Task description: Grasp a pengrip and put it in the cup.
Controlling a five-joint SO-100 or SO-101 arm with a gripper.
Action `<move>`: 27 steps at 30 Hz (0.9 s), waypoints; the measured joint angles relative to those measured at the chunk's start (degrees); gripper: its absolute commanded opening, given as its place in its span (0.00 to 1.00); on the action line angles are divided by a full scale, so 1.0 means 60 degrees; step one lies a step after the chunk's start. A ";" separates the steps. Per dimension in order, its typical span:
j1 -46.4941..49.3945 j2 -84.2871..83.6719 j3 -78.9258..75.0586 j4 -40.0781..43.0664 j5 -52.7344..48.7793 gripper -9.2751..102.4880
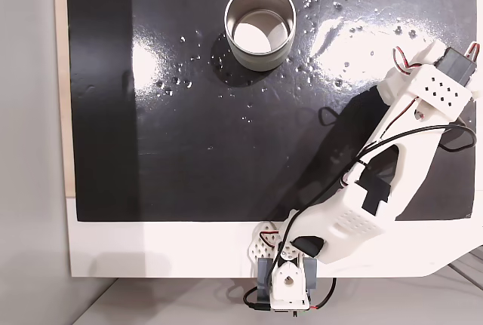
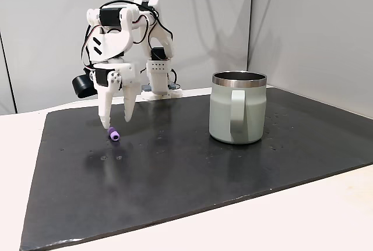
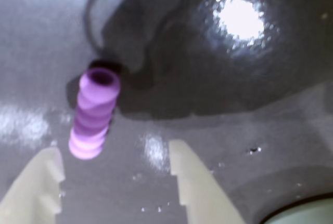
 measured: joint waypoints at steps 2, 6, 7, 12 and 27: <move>0.0044 -0.0176 -0.0103 0.0000 0.0000 0.26; 0.0029 -0.0439 -0.0278 0.0000 0.0000 0.25; 0.0015 -0.0527 -0.0366 0.0000 0.0000 0.25; 0.0059 -0.0908 -0.0688 0.0000 0.0000 0.25; 0.0381 -0.1465 -0.1187 -0.0015 0.0044 0.08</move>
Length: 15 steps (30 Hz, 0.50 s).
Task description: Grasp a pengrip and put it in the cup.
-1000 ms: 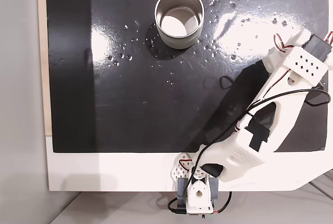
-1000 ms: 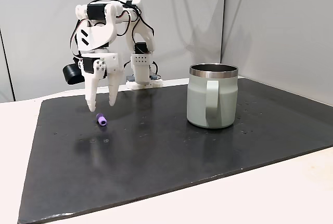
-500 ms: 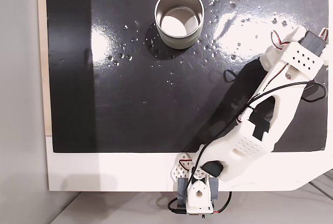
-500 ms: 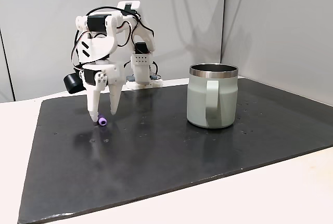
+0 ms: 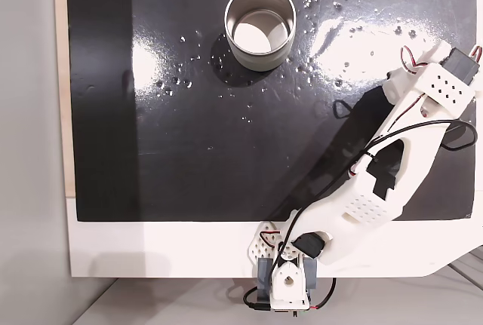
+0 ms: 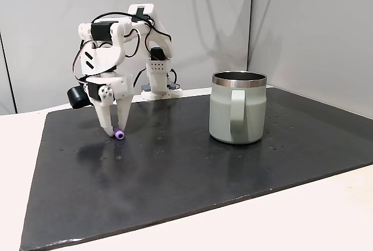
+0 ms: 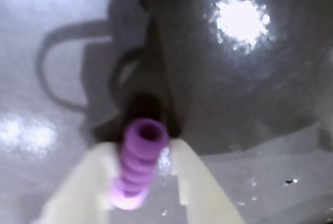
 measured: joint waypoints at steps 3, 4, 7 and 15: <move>0.0000 0.0000 0.0000 0.0000 0.0029 0.08; 0.0000 0.0000 0.0000 0.0000 0.0029 0.08; 0.0000 0.0000 0.0000 0.0000 0.0029 0.08; -0.0483 0.0645 0.0015 0.0176 0.0029 0.08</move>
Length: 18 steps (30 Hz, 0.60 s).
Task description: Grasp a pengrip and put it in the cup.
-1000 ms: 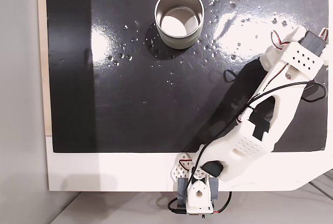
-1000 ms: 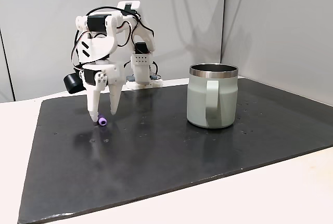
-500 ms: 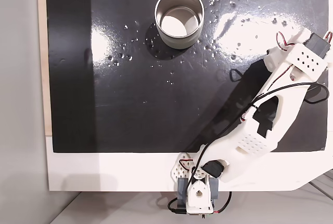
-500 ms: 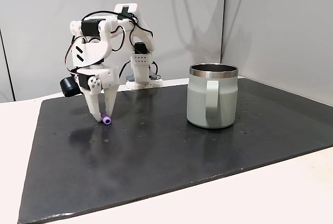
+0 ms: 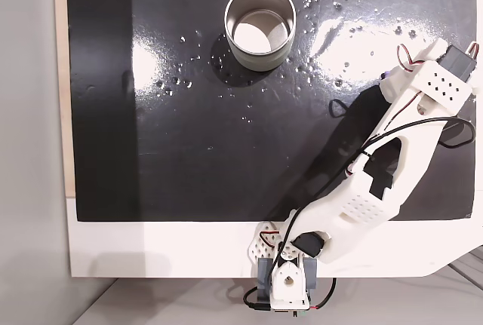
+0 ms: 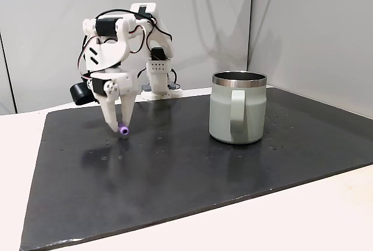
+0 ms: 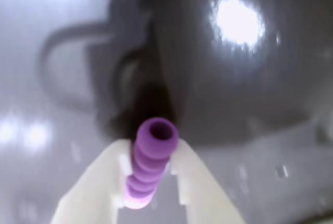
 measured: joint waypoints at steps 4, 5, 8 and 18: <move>-0.0630 0.1289 0.0044 0.0059 0.0000 0.08; -0.0791 0.1670 0.0117 0.0103 0.0000 0.08; -0.1304 0.2783 0.0352 0.0220 0.0029 0.08; -0.3223 0.6108 0.1187 -0.0249 -0.0410 0.08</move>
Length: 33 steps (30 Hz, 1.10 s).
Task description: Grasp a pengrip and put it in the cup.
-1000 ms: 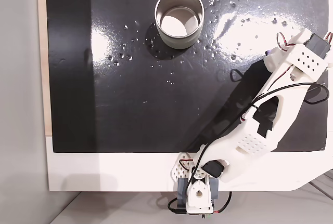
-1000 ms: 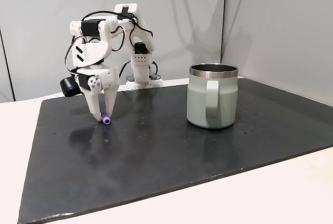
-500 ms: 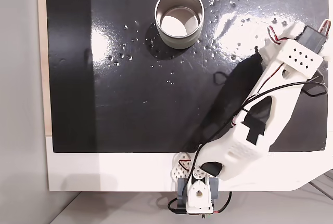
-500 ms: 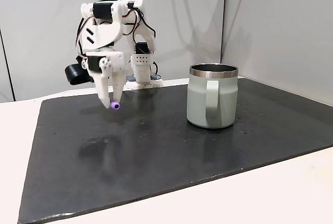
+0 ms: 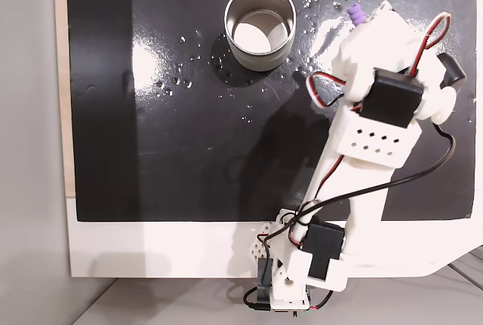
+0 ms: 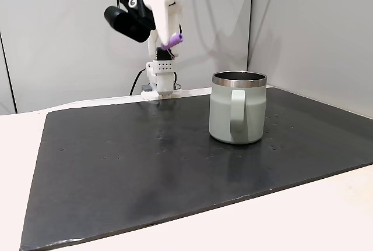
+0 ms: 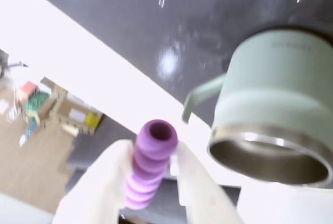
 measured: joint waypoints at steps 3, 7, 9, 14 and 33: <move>-0.0659 0.0322 0.0000 -0.0249 -0.0308 0.08; -0.1450 0.0337 0.0000 -0.0542 -0.0688 0.08; -0.1758 0.0337 0.0000 -0.0659 -0.0850 0.08; -0.2344 0.0146 0.0000 -0.0835 -0.1333 0.08; -0.3340 -0.1538 -0.0044 -0.1099 -0.1729 0.08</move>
